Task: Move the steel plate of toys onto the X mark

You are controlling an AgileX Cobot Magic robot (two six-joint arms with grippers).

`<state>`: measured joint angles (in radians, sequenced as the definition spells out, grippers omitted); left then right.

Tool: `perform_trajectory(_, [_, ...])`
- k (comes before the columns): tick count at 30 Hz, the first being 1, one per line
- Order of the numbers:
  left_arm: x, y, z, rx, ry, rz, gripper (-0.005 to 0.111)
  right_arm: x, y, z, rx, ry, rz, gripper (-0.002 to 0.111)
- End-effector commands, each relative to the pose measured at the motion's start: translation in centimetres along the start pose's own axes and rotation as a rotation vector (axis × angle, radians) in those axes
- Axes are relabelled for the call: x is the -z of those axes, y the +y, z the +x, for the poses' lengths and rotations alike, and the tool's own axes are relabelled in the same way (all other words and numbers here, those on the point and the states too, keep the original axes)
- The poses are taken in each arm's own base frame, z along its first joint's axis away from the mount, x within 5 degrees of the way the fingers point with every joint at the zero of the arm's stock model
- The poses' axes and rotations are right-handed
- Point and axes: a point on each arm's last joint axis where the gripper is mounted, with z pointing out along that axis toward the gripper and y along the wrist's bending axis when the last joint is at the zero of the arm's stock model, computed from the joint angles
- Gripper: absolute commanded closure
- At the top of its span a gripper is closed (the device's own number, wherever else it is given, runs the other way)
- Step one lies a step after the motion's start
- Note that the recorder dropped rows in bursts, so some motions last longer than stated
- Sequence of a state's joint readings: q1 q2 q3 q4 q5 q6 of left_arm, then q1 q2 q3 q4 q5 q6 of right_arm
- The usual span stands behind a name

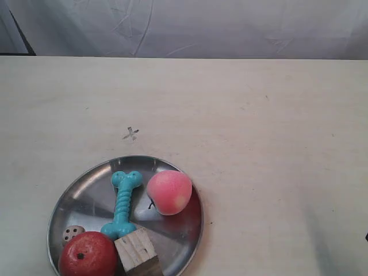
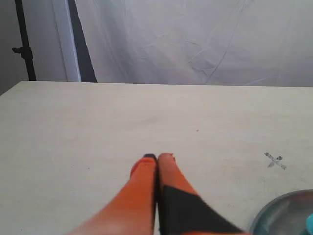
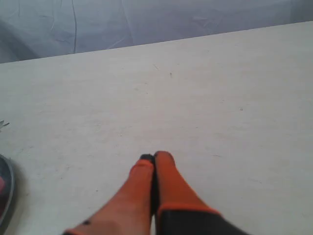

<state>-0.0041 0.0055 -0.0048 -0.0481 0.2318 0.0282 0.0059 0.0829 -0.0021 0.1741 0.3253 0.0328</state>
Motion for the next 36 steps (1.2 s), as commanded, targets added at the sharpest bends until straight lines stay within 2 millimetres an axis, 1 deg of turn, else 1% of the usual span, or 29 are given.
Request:
perform_trajectory(1, [0.0,0.1,0.0,-0.067,-0.015,-0.017,0.106,0.0,0.0,-0.1,0.004,-0.016,0.005,0.108])
perform_trajectory(4, [0.0,0.1,-0.7,-0.080,-0.093,-0.018,0.106,0.0,0.0,-0.1,0.004,-0.016,0.005,0.108])
perform_trajectory(6, [0.1,0.1,-1.4,-0.079,-0.175,-0.017,0.106,0.0,0.0,-0.1,0.004,-0.016,0.005,0.108])
perform_trajectory(9, [0.5,0.0,-2.9,-0.080,-0.346,-0.015,0.106,0.0,-0.2,-0.1,0.056,-0.016,0.022,0.108])
perform_trajectory(10, [0.6,0.0,-3.2,-0.080,-0.375,-0.015,0.106,0.0,-0.3,-0.1,0.079,-0.017,0.029,0.108])
perform_trajectory(11, [0.8,0.0,-3.6,-0.075,-0.425,-0.013,0.106,0.0,-0.4,-0.2,0.137,-0.021,0.048,0.108])
perform_trajectory(12, [0.9,0.0,-3.8,-0.073,-0.450,-0.012,0.106,0.0,-0.4,-0.2,0.142,-0.023,0.049,0.108])
perform_trajectory(13, [1.1,-0.1,-4.2,-0.061,-0.494,-0.009,0.106,0.0,-0.4,-0.2,0.142,-0.023,0.049,0.108])
perform_trajectory(15, [1.3,0.0,-4.6,0.039,-0.544,0.017,0.106,0.0,-0.4,-0.2,0.150,-0.030,0.051,0.108])
perform_trajectory(17, [1.3,0.1,-4.5,0.093,-0.538,0.019,0.106,0.1,-0.4,-0.9,0.207,-0.106,0.059,0.108])
perform_trajectory(18, [1.2,0.1,-4.3,0.121,-0.514,0.017,0.106,0.2,-0.2,-1.7,0.158,-0.192,0.037,0.108])
perform_trajectory(19, [1.0,0.2,-4.1,0.154,-0.485,0.016,0.106,0.3,0.0,-2.3,0.056,-0.264,0.011,0.108])
perform_trajectory(20, [0.9,0.3,-3.7,0.205,-0.441,0.016,0.106,0.6,0.1,-3.2,-0.101,-0.365,-0.024,0.108])
perform_trajectory(21, [0.7,0.3,-3.4,0.237,-0.404,0.017,0.106,0.9,0.0,-3.8,-0.221,-0.443,-0.047,0.108])
perform_trajectory(22, [0.6,0.2,-3.1,0.251,-0.366,0.018,0.106,1.2,-0.3,-4.4,-0.384,-0.514,-0.070,0.108])
perform_trajectory(25, [0.5,0.3,-2.9,0.297,-0.341,0.022,0.106,1.3,-0.7,-4.5,-0.630,-0.537,-0.093,0.108])
perform_trajectory(28, [0.6,0.4,-3.0,0.424,-0.359,0.028,0.106,1.2,-0.8,-4.4,-0.689,-0.528,-0.099,0.108])
perform_trajectory(30, [0.6,0.6,-3.0,0.562,-0.357,0.035,0.106,1.2,-0.7,-4.4,-0.707,-0.523,-0.105,0.108])
perform_trajectory(32, [0.5,0.6,-2.8,0.693,-0.336,0.046,0.107,1.0,-0.6,-4.1,-0.744,-0.474,-0.118,0.109])
perform_trajectory(33, [0.5,0.6,-3.0,0.737,-0.321,0.056,0.107,0.9,-0.4,-4.0,-0.756,-0.433,-0.123,0.109])
perform_trajectory(36, [0.1,0.1,-4.2,0.759,-0.225,0.075,0.107,0.7,0.5,-4.9,-0.755,-0.317,-0.135,0.109])
